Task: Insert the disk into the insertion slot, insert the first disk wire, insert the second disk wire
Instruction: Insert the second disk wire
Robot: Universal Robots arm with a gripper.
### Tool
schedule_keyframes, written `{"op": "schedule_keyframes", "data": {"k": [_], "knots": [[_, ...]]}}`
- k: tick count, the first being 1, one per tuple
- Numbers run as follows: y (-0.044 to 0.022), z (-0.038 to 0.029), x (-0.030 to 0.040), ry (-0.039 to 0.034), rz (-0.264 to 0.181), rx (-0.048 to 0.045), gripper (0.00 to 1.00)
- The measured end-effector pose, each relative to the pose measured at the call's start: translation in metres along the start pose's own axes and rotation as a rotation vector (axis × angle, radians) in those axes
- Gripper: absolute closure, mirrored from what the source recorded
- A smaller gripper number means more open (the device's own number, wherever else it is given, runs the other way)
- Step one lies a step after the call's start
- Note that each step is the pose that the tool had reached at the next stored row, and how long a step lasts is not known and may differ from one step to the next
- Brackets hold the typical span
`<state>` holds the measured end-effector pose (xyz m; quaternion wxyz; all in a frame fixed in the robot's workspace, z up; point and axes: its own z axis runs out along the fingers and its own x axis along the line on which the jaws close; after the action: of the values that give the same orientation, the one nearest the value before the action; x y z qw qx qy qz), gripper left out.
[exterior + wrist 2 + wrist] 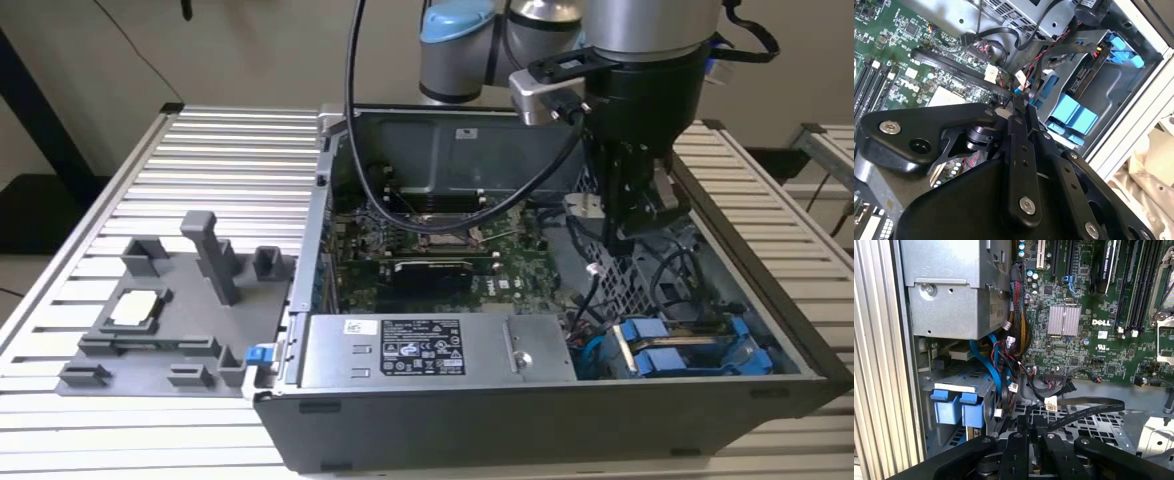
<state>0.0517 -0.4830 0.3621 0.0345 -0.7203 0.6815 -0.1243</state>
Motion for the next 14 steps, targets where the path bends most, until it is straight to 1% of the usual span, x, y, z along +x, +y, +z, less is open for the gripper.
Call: {"op": "schedule_keyframes", "data": {"k": [4,6,9,14], "knots": [[-0.0003,0.0001,0.0003,0.0,0.0,-0.0002,0.84],[-0.0021,0.0008,0.0016,-0.0003,-0.001,-0.0044,0.84],[-0.0076,0.0029,0.0062,-0.0012,-0.002,-0.0173,0.84],[-0.0176,0.007,0.0163,-0.0027,-0.005,-0.0393,0.84]]}}
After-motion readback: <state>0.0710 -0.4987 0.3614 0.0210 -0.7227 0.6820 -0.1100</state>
